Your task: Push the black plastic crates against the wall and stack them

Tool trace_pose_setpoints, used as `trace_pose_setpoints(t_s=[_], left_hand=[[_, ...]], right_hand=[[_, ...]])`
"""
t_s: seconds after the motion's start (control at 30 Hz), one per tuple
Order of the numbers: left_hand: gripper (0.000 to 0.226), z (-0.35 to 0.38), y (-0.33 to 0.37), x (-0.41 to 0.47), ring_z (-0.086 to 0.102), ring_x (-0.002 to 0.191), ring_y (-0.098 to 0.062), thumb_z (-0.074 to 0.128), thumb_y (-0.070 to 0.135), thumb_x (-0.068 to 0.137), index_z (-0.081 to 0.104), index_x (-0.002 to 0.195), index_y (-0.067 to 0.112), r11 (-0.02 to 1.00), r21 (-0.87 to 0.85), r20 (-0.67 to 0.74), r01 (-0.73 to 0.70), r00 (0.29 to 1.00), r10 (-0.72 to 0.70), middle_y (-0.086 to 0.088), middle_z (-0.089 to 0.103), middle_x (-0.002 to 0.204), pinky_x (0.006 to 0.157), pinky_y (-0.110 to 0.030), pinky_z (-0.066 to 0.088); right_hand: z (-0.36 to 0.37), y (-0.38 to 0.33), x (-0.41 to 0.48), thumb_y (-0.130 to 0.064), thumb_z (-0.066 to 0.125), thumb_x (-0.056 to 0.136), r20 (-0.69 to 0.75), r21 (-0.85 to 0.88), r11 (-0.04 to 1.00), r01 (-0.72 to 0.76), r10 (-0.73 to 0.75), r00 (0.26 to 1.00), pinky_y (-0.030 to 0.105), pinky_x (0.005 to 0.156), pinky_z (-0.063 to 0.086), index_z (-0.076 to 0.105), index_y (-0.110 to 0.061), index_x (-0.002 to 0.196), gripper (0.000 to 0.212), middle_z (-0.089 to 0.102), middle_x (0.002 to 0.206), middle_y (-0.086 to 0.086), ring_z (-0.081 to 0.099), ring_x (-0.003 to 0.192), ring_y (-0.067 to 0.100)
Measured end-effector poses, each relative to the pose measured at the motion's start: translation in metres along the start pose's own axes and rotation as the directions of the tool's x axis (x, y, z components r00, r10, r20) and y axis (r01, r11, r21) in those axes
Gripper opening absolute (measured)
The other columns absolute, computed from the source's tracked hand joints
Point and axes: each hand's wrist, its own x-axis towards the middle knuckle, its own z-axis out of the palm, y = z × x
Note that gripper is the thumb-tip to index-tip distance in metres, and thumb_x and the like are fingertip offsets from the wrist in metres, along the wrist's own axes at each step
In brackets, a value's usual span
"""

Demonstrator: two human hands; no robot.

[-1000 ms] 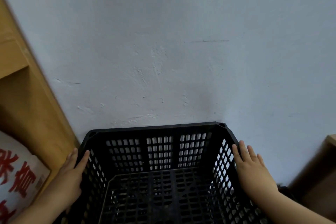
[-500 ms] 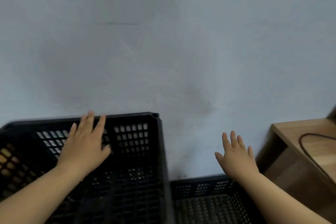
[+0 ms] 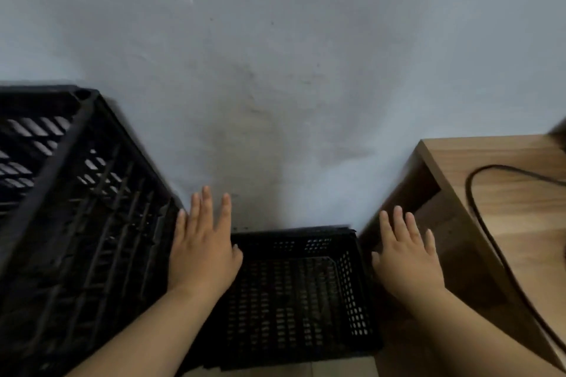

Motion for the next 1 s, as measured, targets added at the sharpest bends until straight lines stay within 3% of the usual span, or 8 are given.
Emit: trace_pose_setpoints(t_s=[0.2, 0.33, 0.5, 0.63, 0.77, 0.87, 0.93, 1.0], left_hand=[[0.082, 0.17, -0.021, 0.017, -0.012, 0.145, -0.026, 0.044, 0.039, 0.088, -0.01, 0.147, 0.017, 0.992, 0.035, 0.143, 0.119, 0.982, -0.123, -0.014, -0.014, 0.156, 0.117, -0.041, -0.005], [0.077, 0.289, -0.046, 0.03, -0.015, 0.144, -0.024, 0.039, 0.037, 0.091, -0.013, 0.146, 0.018, 0.982, 0.115, 0.26, 0.15, 0.95, -0.176, -0.012, -0.018, 0.155, 0.117, -0.039, -0.009], [0.079, 0.395, -0.073, 0.053, -0.013, 0.144, -0.026, 0.041, 0.038, 0.092, -0.012, 0.146, 0.016, 0.977, 0.174, 0.278, 0.123, 0.946, -0.168, -0.015, -0.018, 0.155, 0.118, -0.038, -0.005], [0.08, 0.433, -0.089, 0.074, -0.013, 0.144, -0.029, 0.046, 0.028, 0.091, -0.01, 0.146, 0.015, 0.976, 0.193, 0.185, 0.096, 0.974, -0.132, -0.017, -0.025, 0.151, 0.117, -0.039, -0.004], [0.081, 0.444, -0.097, 0.086, -0.016, 0.143, -0.028, 0.049, 0.018, 0.089, -0.008, 0.146, 0.018, 0.966, 0.247, 0.092, 0.074, 0.991, -0.1, -0.016, -0.021, 0.153, 0.116, -0.039, -0.006], [0.084, 0.446, -0.1, 0.088, -0.015, 0.143, -0.027, 0.052, 0.013, 0.086, -0.006, 0.147, 0.019, 0.961, 0.277, 0.064, 0.021, 0.997, -0.04, -0.012, -0.024, 0.151, 0.11, -0.035, -0.023], [0.087, 0.444, -0.101, 0.087, -0.013, 0.143, -0.027, 0.056, 0.011, 0.083, -0.002, 0.147, 0.02, 0.959, 0.282, 0.072, -0.006, 0.997, -0.015, -0.01, -0.025, 0.148, 0.099, -0.029, -0.036], [0.091, 0.442, -0.103, 0.081, -0.01, 0.144, -0.027, 0.061, 0.009, 0.078, 0.003, 0.147, 0.019, 0.957, 0.289, 0.104, -0.035, 0.995, 0.005, -0.011, -0.023, 0.148, 0.097, -0.027, -0.037]], right_hand=[[0.132, 0.023, 0.063, -0.034, 0.032, 0.094, 0.146, -0.055, 0.998, -0.021, 0.029, 0.989, 0.043, 0.118, -0.004, -0.021, -0.022, 0.144, 0.074, -0.03, 0.151, 0.0, -0.022, 0.143, 0.02], [0.24, 0.041, 0.105, -0.035, 0.035, 0.092, 0.185, -0.184, 0.983, -0.014, 0.049, 0.982, 0.042, 0.119, 0.002, -0.02, -0.02, 0.145, 0.077, -0.024, 0.156, 0.003, -0.016, 0.145, 0.021], [0.34, 0.064, 0.154, -0.033, 0.034, 0.091, 0.195, -0.24, 0.97, -0.043, 0.092, 0.977, 0.043, 0.118, 0.001, -0.026, -0.022, 0.142, 0.08, -0.03, 0.153, 0.003, -0.019, 0.144, 0.021], [0.38, 0.077, 0.177, -0.034, 0.042, 0.089, 0.132, -0.294, 0.955, -0.034, 0.075, 0.988, 0.043, 0.118, 0.003, -0.035, -0.021, 0.134, 0.091, -0.039, 0.142, 0.003, -0.018, 0.144, 0.022], [0.396, 0.086, 0.185, -0.041, 0.056, 0.083, 0.092, -0.348, 0.938, -0.008, 0.043, 0.995, 0.041, 0.117, 0.002, -0.029, -0.017, 0.139, 0.105, -0.037, 0.143, 0.009, -0.012, 0.145, 0.024], [0.396, 0.085, 0.185, -0.03, 0.058, 0.083, 0.003, -0.367, 0.93, -0.015, 0.017, 1.0, 0.038, 0.114, 0.001, -0.015, -0.015, 0.144, 0.096, -0.026, 0.149, 0.01, -0.006, 0.145, 0.022], [0.394, 0.083, 0.181, -0.021, 0.047, 0.087, 0.0, -0.363, 0.932, -0.001, 0.001, 1.0, 0.037, 0.115, -0.001, -0.017, -0.014, 0.144, 0.085, -0.029, 0.148, 0.011, -0.018, 0.141, 0.02], [0.393, 0.084, 0.173, -0.015, 0.035, 0.088, 0.003, -0.317, 0.948, -0.002, 0.003, 1.0, 0.036, 0.114, -0.004, -0.021, -0.015, 0.141, 0.077, -0.033, 0.146, 0.01, -0.029, 0.135, 0.019]])
